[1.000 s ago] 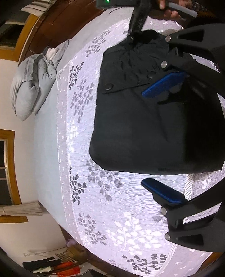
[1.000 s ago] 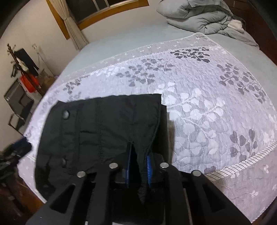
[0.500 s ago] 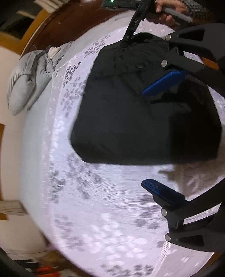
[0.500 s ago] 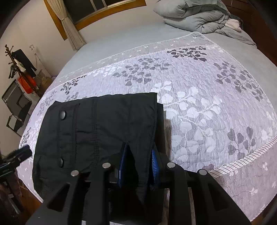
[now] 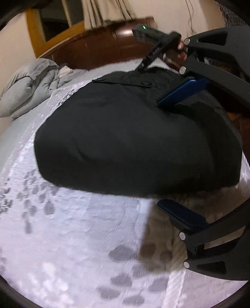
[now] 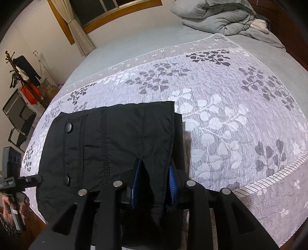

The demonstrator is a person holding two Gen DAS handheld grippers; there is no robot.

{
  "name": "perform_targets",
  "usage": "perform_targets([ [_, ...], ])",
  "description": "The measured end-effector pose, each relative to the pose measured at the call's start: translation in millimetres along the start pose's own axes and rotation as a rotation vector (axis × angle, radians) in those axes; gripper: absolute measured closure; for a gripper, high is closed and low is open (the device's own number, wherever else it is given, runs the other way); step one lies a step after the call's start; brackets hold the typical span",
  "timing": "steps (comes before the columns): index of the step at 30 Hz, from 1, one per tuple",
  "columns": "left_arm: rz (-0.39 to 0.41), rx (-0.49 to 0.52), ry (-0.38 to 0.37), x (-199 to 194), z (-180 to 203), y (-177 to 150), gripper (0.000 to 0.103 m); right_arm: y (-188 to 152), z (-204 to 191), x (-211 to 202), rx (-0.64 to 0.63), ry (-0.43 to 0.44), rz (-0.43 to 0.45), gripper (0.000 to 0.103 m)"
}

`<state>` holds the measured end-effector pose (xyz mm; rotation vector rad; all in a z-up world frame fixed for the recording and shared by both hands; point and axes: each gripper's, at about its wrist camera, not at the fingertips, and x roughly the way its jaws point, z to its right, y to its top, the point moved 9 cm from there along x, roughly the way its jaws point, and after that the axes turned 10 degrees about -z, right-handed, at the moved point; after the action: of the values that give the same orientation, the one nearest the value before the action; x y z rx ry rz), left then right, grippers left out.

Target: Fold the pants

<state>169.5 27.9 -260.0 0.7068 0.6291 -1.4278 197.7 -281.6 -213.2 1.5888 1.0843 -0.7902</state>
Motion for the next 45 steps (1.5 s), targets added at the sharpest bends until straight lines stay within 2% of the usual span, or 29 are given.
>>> perform_targets([
  [7, -0.046, -0.054, -0.119, 21, 6, 1, 0.006, 1, -1, 2, -0.007, -0.002, -0.004, 0.074],
  [13, -0.074, -0.074, -0.098, 37, 17, 6, 0.003, 0, -1, 3, -0.018, -0.004, -0.003, 0.071],
  [16, -0.061, -0.077, -0.093, 37, 19, 8, 0.004, -1, 0, -1, -0.019, 0.016, -0.007, 0.062],
  [18, -0.054, -0.075, -0.084, 38, 21, 12, 0.004, -2, 3, -5, -0.012, 0.035, -0.005, 0.043],
  [19, -0.054, -0.076, -0.081, 38, 20, 12, 0.004, -2, 5, -9, -0.008, 0.048, 0.002, 0.042],
  [21, -0.058, -0.084, -0.072, 39, 20, 14, 0.004, -5, 11, -14, 0.005, 0.071, -0.001, 0.042],
  [24, -0.065, -0.088, -0.06, 40, 19, 16, 0.004, -16, 12, -13, 0.008, 0.129, -0.054, 0.042],
  [28, -0.063, -0.088, -0.039, 42, 23, 19, 0.003, -37, 10, -11, -0.001, 0.16, -0.094, 0.042],
  [29, -0.062, -0.085, -0.032, 42, 23, 19, 0.003, -41, 9, -11, 0.003, 0.171, -0.088, 0.047],
  [30, -0.06, -0.083, -0.023, 43, 24, 20, 0.003, -42, 5, -12, 0.004, 0.199, -0.087, 0.062],
  [31, -0.058, -0.082, -0.016, 45, 27, 21, 0.003, -43, 4, -13, 0.01, 0.196, -0.082, 0.062],
  [34, -0.057, -0.084, 0.001, 46, 29, 26, 0.002, -40, -4, -20, -0.033, 0.174, -0.07, 0.075],
  [36, -0.06, -0.085, 0.001, 47, 30, 28, 0.002, -36, -8, -32, -0.032, 0.219, -0.047, 0.079],
  [39, -0.061, -0.084, 0.001, 47, 30, 30, 0.002, -35, -5, -41, -0.003, 0.285, -0.04, 0.08],
  [41, -0.066, -0.076, 0.009, 46, 27, 29, 0.002, -44, 2, -27, -0.01, 0.233, -0.092, 0.08],
  [43, -0.068, -0.064, 0.026, 47, 27, 27, 0.002, -49, 4, -19, -0.01, 0.213, -0.1, 0.079],
  [44, -0.068, -0.058, 0.035, 47, 29, 28, 0.002, -50, 5, -20, -0.015, 0.209, -0.093, 0.076],
  [45, -0.067, -0.055, 0.041, 47, 29, 28, 0.002, -49, 5, -21, -0.021, 0.198, -0.09, 0.067],
])
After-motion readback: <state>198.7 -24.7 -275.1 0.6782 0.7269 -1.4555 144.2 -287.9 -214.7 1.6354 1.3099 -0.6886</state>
